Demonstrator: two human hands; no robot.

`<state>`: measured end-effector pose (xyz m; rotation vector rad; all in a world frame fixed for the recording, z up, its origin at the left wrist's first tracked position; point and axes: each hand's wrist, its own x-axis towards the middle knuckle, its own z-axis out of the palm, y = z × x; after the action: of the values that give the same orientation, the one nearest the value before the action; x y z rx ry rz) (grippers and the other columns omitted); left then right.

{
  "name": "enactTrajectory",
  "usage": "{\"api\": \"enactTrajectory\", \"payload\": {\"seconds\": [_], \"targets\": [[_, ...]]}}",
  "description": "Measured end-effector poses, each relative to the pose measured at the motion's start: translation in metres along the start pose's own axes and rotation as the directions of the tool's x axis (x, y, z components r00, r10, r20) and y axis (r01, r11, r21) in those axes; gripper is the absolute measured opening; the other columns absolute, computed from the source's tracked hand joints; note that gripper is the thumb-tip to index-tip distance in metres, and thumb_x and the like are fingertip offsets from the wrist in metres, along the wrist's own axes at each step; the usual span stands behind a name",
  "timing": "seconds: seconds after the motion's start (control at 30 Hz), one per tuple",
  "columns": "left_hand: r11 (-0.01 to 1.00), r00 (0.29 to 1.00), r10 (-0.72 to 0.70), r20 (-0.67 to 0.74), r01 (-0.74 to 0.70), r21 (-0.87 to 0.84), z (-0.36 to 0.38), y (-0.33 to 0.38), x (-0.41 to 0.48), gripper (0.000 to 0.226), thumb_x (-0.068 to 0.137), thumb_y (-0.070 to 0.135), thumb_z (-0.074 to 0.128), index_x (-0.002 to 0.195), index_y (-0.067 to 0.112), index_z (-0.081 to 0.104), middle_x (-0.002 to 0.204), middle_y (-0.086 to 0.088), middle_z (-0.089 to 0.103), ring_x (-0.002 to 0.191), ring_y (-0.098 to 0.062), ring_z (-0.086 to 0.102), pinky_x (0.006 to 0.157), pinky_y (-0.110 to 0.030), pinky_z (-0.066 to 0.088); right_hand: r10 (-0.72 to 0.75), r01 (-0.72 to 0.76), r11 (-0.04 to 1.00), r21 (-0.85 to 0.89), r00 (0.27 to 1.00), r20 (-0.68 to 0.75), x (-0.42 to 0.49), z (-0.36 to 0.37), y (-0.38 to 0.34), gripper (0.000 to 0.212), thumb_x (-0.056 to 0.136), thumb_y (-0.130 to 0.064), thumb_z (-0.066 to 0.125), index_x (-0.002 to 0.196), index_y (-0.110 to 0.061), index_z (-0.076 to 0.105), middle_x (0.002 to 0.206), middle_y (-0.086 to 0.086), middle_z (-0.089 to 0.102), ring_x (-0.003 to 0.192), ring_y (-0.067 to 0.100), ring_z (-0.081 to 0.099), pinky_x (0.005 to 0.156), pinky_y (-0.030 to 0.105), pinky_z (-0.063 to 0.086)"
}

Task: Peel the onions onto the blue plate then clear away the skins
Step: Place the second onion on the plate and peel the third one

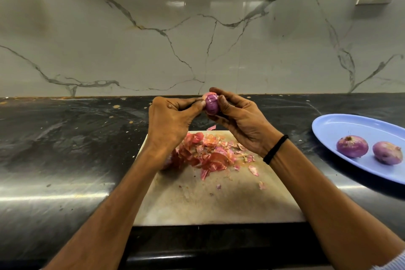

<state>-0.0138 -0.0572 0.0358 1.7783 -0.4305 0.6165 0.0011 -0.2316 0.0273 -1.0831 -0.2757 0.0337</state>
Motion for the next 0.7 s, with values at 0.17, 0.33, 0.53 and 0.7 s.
{"api": "enactTrajectory", "payload": {"seconds": [0.17,0.33,0.53,0.7], "targets": [[1.000,1.000,-0.009,-0.001,0.009,0.023,-0.0003,0.0006,-0.0007,0.024,0.080,0.021,0.078,0.103,0.024,0.071,0.079,0.018,0.068,0.074,0.006,0.069,0.067,-0.009,0.053,-0.005,0.005,1.000,-0.027,1.000,0.008,-0.0005,0.0002,0.0005,0.032,0.097,-0.004,0.054,0.128,-0.004,0.061,0.127,0.017,0.065,0.112,0.028,0.066,0.094,0.040,0.056],[0.997,0.998,0.042,-0.038,-0.039,0.073,0.0030,0.0005,-0.0027,0.026,0.080,0.022,0.079,0.104,0.016,0.073,0.079,0.017,0.067,0.069,0.013,0.066,0.065,-0.006,0.052,-0.008,0.009,0.998,-0.058,1.000,0.014,0.0006,0.0001,0.0030,0.034,0.096,-0.004,0.054,0.130,-0.003,0.060,0.127,0.018,0.065,0.114,0.029,0.065,0.095,0.040,0.056],[0.988,0.993,0.082,-0.088,-0.069,0.139,0.0077,0.0000,-0.0067,0.023,0.080,0.020,0.081,0.101,0.018,0.073,0.074,0.025,0.061,0.063,0.018,0.061,0.061,-0.002,0.048,-0.011,0.013,0.996,-0.088,1.000,0.025,0.0010,0.0014,0.0071,0.037,0.093,-0.006,0.057,0.130,-0.001,0.059,0.127,0.020,0.065,0.114,0.030,0.065,0.094,0.038,0.057],[0.976,0.991,0.117,-0.060,-0.104,0.193,0.0055,-0.0008,-0.0069,0.007,0.079,0.025,0.080,0.082,0.025,0.073,0.064,0.026,0.059,0.063,0.010,0.064,0.058,-0.003,0.048,0.008,-0.005,0.995,-0.099,0.999,0.038,-0.0007,0.0030,0.0071,0.045,0.086,-0.011,0.063,0.130,-0.002,0.060,0.129,0.022,0.063,0.116,0.033,0.063,0.096,0.040,0.055]]}}
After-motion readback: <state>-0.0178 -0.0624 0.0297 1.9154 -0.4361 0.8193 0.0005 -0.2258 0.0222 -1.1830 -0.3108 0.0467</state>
